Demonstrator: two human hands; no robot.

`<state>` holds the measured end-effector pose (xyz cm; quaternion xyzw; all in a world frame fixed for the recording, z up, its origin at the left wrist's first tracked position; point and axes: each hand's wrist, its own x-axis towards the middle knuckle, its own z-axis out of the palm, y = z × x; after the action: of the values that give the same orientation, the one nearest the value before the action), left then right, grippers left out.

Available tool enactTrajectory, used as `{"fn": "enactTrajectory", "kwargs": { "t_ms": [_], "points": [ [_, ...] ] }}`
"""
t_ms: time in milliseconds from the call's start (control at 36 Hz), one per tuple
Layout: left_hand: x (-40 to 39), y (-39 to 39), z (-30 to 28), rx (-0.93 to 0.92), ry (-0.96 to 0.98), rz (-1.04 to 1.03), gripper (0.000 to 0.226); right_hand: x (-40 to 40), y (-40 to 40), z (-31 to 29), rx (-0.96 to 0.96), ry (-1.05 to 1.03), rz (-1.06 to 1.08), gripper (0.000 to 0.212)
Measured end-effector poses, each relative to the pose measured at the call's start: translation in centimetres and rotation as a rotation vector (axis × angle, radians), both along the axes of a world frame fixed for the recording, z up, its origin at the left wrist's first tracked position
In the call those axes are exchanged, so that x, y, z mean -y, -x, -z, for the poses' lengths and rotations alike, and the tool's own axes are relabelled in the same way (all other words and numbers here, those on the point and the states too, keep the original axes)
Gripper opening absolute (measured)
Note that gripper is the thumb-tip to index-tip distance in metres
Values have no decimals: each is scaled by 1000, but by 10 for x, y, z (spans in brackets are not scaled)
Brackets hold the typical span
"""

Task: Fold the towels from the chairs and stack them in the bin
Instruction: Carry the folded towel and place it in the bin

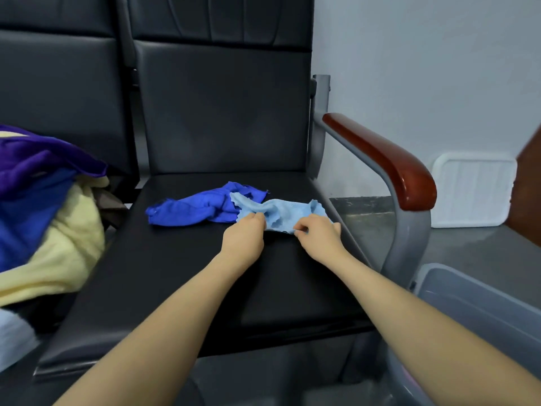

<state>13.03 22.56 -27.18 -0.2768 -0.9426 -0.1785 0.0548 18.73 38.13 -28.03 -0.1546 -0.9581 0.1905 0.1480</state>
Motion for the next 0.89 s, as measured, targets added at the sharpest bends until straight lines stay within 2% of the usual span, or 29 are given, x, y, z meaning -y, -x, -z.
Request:
{"fn": "enactTrajectory", "kwargs": {
  "t_ms": [167,250,306,389,472,556,611,667,750,889],
  "points": [
    [6,-20,-16,12,-293,-68,18,2,-16,-10,-226,173,123,17],
    [8,-28,-23,11,-411,-46,24,2,-20,-20,-282,319,192,16],
    [9,-32,-26,-16,-410,-20,30,3,-23,-24,-311,405,193,18],
    [10,-36,-31,-57,-371,-7,27,11,-31,-27,-307,520,41,28],
    [12,-40,-38,-115,-346,-36,24,20,-39,-22,-204,582,-188,39],
    [11,-42,-43,-207,-321,-63,22,25,-44,-18,-15,397,-282,53],
    [11,-43,-44,-273,-345,-77,20,25,-40,-15,-53,136,-257,38],
    [12,-43,-45,-309,-363,-90,18,23,-36,-14,-200,-14,-199,19],
    [17,-41,-48,-275,-350,-164,19,17,-34,-17,-313,15,-84,21],
    [29,-36,-51,-238,-381,-213,31,6,-39,-32,-327,-1,45,14]
  ]
}}
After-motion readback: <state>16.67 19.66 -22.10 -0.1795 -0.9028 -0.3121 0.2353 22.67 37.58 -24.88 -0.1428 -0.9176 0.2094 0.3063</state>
